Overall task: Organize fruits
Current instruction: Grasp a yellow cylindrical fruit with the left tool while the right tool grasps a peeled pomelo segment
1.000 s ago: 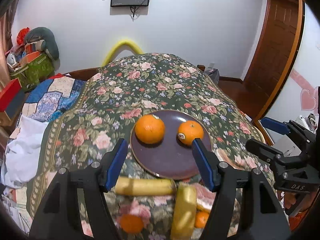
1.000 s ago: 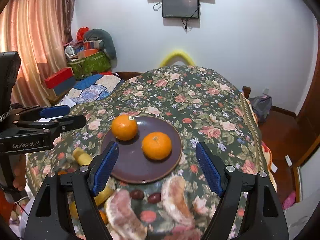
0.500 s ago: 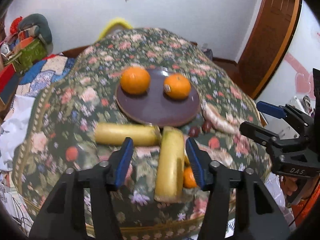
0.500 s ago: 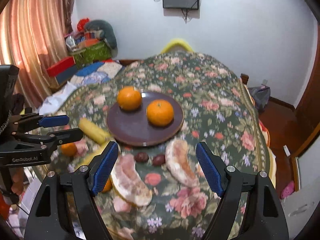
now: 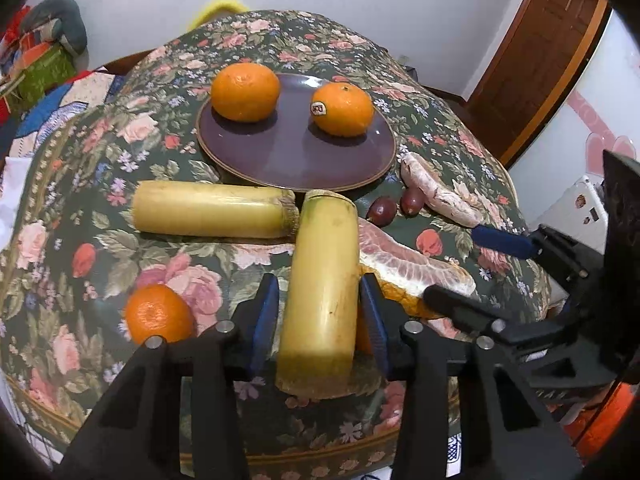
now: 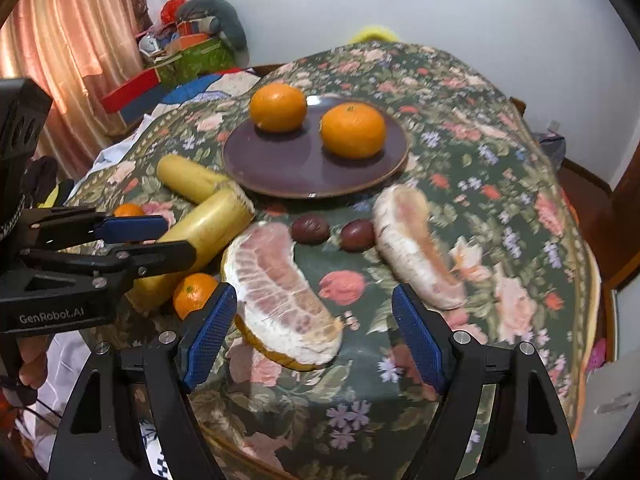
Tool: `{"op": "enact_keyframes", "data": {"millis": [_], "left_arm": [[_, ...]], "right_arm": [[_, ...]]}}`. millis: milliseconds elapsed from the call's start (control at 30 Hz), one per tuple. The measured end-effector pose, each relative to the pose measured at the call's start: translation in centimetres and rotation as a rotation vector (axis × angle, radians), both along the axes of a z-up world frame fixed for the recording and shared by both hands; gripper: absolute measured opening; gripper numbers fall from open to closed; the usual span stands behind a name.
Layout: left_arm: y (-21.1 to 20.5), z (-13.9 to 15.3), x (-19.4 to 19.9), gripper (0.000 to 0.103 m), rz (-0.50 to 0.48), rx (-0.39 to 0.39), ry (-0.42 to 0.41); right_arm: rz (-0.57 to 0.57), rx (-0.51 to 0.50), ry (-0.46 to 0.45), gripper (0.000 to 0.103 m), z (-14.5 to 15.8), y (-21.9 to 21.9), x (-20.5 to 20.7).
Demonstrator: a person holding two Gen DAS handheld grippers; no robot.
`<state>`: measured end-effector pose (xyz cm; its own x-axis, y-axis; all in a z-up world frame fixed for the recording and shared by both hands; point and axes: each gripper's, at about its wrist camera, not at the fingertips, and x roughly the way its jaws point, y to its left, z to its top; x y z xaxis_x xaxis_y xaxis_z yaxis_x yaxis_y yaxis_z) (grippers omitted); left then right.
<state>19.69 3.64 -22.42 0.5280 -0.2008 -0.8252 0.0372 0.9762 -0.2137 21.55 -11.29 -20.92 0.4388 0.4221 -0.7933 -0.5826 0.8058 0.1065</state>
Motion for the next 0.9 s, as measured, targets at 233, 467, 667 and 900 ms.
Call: {"op": "enact_keyframes", "data": {"millis": [233,467,667,900], "left_arm": [[-0.1,-0.2,0.0,0.039,0.000,0.006,-0.018],[0.4,0.0,-1.2,0.039,0.020,0.012,-0.010],[1.0,0.0,-2.8,0.039,0.034,0.026,0.011],[0.6,0.2,-2.1,0.039,0.022,0.051,0.005]], "right_arm": [[0.053,-0.015,0.025,0.075,-1.2,1.0,-0.3],[0.073,0.001,0.027,0.059,-1.2,0.6,-0.6],[0.000,0.002,0.027,0.058,-1.2,-1.5,-0.7],[-0.025,0.024,0.080,0.061,-0.6,-3.3,-0.6]]}}
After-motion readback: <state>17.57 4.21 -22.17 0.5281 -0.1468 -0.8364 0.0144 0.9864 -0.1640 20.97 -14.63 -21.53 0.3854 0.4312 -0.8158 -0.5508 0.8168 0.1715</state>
